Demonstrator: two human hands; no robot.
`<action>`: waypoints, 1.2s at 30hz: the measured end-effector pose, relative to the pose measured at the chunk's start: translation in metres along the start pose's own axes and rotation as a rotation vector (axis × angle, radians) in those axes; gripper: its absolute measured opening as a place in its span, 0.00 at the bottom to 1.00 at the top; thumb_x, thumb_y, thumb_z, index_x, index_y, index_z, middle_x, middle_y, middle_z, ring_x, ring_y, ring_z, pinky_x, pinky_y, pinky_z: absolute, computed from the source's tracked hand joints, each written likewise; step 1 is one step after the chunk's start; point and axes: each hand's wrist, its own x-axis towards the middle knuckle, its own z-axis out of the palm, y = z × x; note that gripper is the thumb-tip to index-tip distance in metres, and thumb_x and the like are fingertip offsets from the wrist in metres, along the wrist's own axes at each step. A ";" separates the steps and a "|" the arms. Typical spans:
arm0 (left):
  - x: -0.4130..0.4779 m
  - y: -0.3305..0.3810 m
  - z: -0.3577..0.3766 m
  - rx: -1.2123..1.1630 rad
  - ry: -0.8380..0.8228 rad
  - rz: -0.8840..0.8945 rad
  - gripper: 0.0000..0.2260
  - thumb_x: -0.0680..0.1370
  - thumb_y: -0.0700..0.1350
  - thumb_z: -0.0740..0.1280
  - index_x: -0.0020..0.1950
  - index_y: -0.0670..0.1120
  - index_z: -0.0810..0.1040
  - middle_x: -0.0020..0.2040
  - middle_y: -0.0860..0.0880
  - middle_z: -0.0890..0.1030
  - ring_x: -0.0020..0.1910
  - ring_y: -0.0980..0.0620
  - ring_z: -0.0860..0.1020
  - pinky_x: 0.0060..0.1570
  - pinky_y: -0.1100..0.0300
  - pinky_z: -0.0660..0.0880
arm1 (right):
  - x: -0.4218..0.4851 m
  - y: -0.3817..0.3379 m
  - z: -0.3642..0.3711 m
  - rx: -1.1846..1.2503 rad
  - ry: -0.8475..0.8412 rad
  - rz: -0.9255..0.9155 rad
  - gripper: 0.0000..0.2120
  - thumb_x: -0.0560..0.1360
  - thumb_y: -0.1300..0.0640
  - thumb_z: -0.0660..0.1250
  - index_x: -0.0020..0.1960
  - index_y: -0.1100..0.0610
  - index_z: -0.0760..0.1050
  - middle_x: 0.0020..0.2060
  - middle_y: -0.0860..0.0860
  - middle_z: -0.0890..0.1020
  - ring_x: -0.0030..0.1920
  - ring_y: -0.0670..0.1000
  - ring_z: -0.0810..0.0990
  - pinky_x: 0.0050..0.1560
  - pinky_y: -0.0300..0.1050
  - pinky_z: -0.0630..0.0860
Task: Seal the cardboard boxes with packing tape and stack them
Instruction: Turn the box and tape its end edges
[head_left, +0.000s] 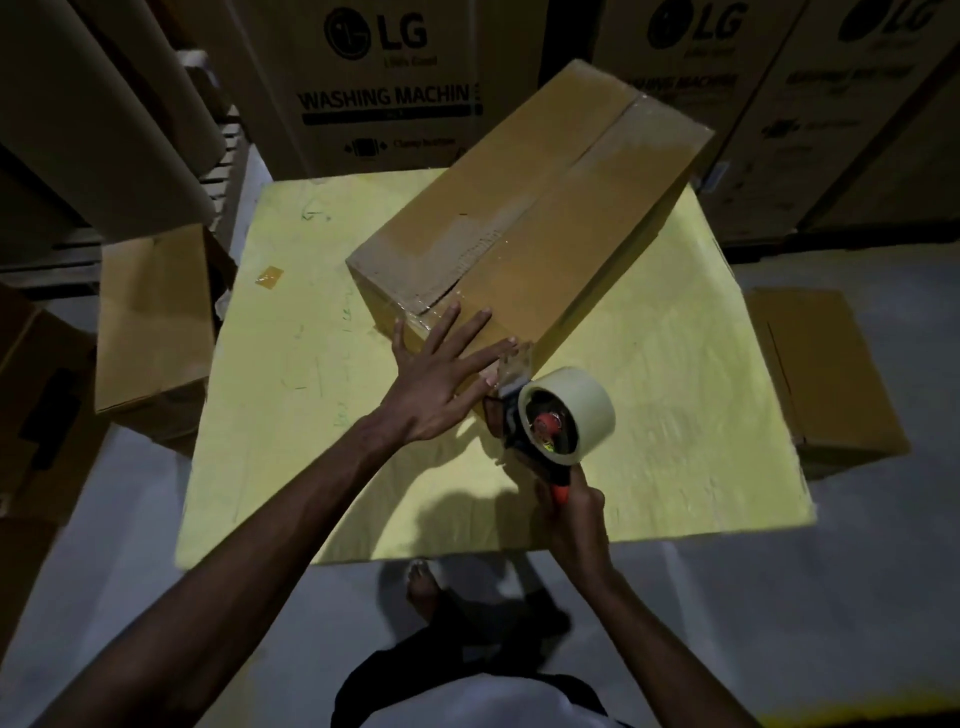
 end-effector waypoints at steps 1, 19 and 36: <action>0.000 0.000 0.000 0.002 -0.001 -0.002 0.21 0.87 0.61 0.52 0.81 0.70 0.57 0.85 0.61 0.45 0.83 0.54 0.37 0.70 0.27 0.31 | -0.003 -0.006 -0.001 0.033 0.010 -0.012 0.23 0.80 0.58 0.68 0.74 0.57 0.71 0.49 0.46 0.86 0.45 0.46 0.83 0.38 0.50 0.78; -0.004 0.008 -0.005 0.001 -0.030 -0.056 0.24 0.83 0.70 0.50 0.79 0.74 0.53 0.84 0.63 0.45 0.83 0.55 0.37 0.71 0.24 0.36 | -0.008 -0.067 -0.027 0.041 -0.055 0.364 0.16 0.81 0.44 0.67 0.49 0.58 0.78 0.35 0.48 0.79 0.34 0.48 0.78 0.29 0.40 0.69; 0.001 0.008 0.004 -0.003 0.005 -0.053 0.24 0.83 0.70 0.51 0.79 0.73 0.56 0.84 0.62 0.47 0.83 0.55 0.40 0.72 0.25 0.37 | -0.011 -0.059 -0.040 -0.136 -0.031 0.278 0.17 0.81 0.39 0.62 0.57 0.53 0.74 0.44 0.52 0.82 0.42 0.54 0.82 0.40 0.49 0.77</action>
